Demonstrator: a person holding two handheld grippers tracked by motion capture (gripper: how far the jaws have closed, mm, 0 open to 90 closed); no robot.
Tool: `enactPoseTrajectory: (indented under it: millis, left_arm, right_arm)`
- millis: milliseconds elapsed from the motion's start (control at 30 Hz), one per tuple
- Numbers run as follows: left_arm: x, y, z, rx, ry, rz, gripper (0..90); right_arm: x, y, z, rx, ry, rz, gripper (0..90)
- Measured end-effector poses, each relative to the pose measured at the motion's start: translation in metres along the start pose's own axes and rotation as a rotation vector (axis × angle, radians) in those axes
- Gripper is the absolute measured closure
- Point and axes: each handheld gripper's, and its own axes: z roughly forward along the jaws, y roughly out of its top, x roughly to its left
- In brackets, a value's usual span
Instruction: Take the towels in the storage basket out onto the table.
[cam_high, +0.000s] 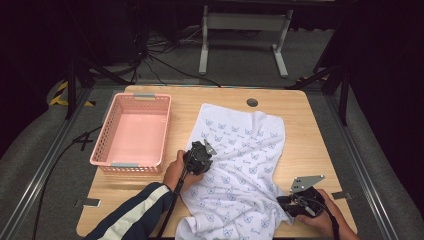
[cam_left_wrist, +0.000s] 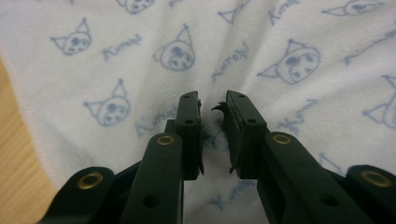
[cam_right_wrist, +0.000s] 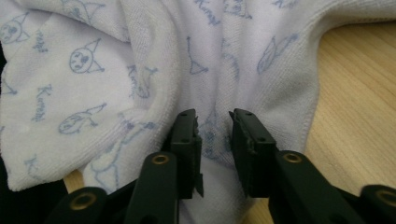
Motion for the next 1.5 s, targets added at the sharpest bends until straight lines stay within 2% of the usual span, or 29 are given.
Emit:
enactPoseTrajectory:
  millis: [33,67,100,133,167,200,233,267,300,333,367,433,467,533,567,633,667,733,767,833,900,1067,1167,1200,1267,1367,1400,1433,1500]
  left_arm:
    - [-0.010,-0.001,-0.010,-0.039,0.009,0.066,65.1]
    - [-0.015,-0.003,-0.015,-0.065,-0.044,0.110,64.4]
    - [-0.015,-0.003,-0.015,-0.065,-0.044,0.110,62.5]
    - [-0.025,-0.007,-0.023,-0.074,-0.056,0.155,62.1]
    - [-0.025,-0.007,-0.023,-0.074,-0.056,0.155,62.1]
    - [-0.027,-0.009,-0.025,-0.053,-0.074,0.176,62.0]
    - [-0.029,-0.013,-0.026,-0.042,-0.103,0.193,62.0]
    - [-0.031,-0.018,-0.027,-0.038,-0.099,0.202,62.0]
    - [-0.031,-0.021,-0.027,-0.033,-0.107,0.195,63.1]
    - [-0.031,-0.026,-0.027,-0.029,-0.139,0.183,63.0]
    - [-0.031,-0.029,-0.027,-0.023,-0.129,0.183,63.0]
    - [-0.030,-0.035,-0.022,-0.005,-0.109,0.199,64.5]
    - [-0.028,-0.037,-0.022,-0.016,-0.124,0.169,64.4]
    - [-0.024,-0.038,-0.021,-0.019,-0.122,0.137,63.4]
    - [-0.020,-0.037,-0.020,-0.021,-0.121,0.134,63.5]
    - [-0.016,-0.034,-0.017,-0.027,-0.109,0.109,63.9]
    - [-0.013,-0.031,-0.014,-0.037,-0.093,0.106,64.0]
    - [-0.010,-0.026,-0.010,-0.038,-0.051,0.089,64.7]
    - [-0.007,-0.023,-0.008,-0.040,-0.040,0.093,65.3]
    - [-0.003,-0.014,-0.001,-0.034,0.039,0.074,65.4]
    - [0.004,-0.006,0.005,-0.018,0.064,0.054,65.6]
    - [0.018,0.015,0.020,0.016,0.196,0.035,65.0]
    - [0.028,0.021,0.025,0.022,0.216,0.022,63.9]
    - [0.030,0.021,0.025,0.011,0.201,0.006,62.2]
    - [0.033,0.018,0.019,-0.001,0.198,-0.044,61.7]
    - [0.022,0.012,0.002,-0.067,0.080,-0.040,60.4]
    - [0.013,0.006,-0.009,-0.110,-0.005,-0.006,60.5]
    - [0.006,0.003,-0.015,-0.109,-0.035,0.017,59.7]
    - [-0.014,-0.011,-0.030,-0.100,-0.095,0.106,57.2]
  right_arm:
    - [-0.009,0.006,-0.006,-0.042,-0.070,0.011,59.5]
    - [-0.016,0.010,-0.009,-0.078,-0.107,0.033,58.9]
    - [-0.016,0.010,-0.009,-0.078,-0.107,0.033,58.9]
    - [-0.034,0.020,-0.012,-0.125,-0.198,0.096,57.8]
    - [-0.034,0.020,-0.012,-0.125,-0.198,0.096,57.8]
    - [-0.050,0.032,-0.006,-0.137,-0.264,0.101,55.6]
    - [-0.050,0.032,-0.006,-0.137,-0.264,0.101,55.6]
    - [-0.057,0.037,-0.001,-0.143,-0.304,0.122,55.9]
    - [-0.064,0.043,0.007,-0.168,-0.274,0.162,56.2]
    - [-0.067,0.047,0.012,-0.159,-0.285,0.153,54.9]
    - [-0.070,0.053,0.021,-0.143,-0.335,0.134,55.1]
    - [-0.076,0.059,0.036,-0.094,-0.331,0.138,55.1]
    - [-0.079,0.061,0.041,-0.087,-0.350,0.129,54.5]
    - [-0.086,0.064,0.043,-0.105,-0.339,0.173,56.3]
    - [-0.092,0.068,0.043,-0.076,-0.379,0.176,57.6]
    - [-0.096,0.069,0.042,-0.071,-0.392,0.184,58.2]
    - [-0.104,0.070,0.042,-0.068,-0.403,0.205,58.4]
    - [-0.120,0.072,0.041,-0.055,-0.491,0.205,59.4]
    - [-0.125,0.073,0.041,-0.062,-0.499,0.207,60.6]
    - [-0.139,0.077,0.042,-0.052,-0.528,0.226,59.7]
    - [-0.153,0.085,0.045,-0.036,-0.579,0.218,59.9]
    - [-0.164,0.095,0.052,-0.029,-0.640,0.213,56.3]
    - [-0.165,0.096,0.050,-0.053,-0.648,0.220,51.9]
    - [-0.162,0.094,0.045,-0.105,-0.600,0.248,51.9]
    - [-0.150,0.090,0.036,-0.131,-0.518,0.243,50.5]
    - [-0.117,0.078,0.022,-0.158,-0.398,0.171,48.8]
    - [-0.107,0.073,0.019,-0.165,-0.382,0.151,48.8]
    - [-0.091,0.063,0.016,-0.179,-0.311,0.145,48.4]
    - [-0.069,0.049,0.015,-0.137,-0.266,0.123,45.1]
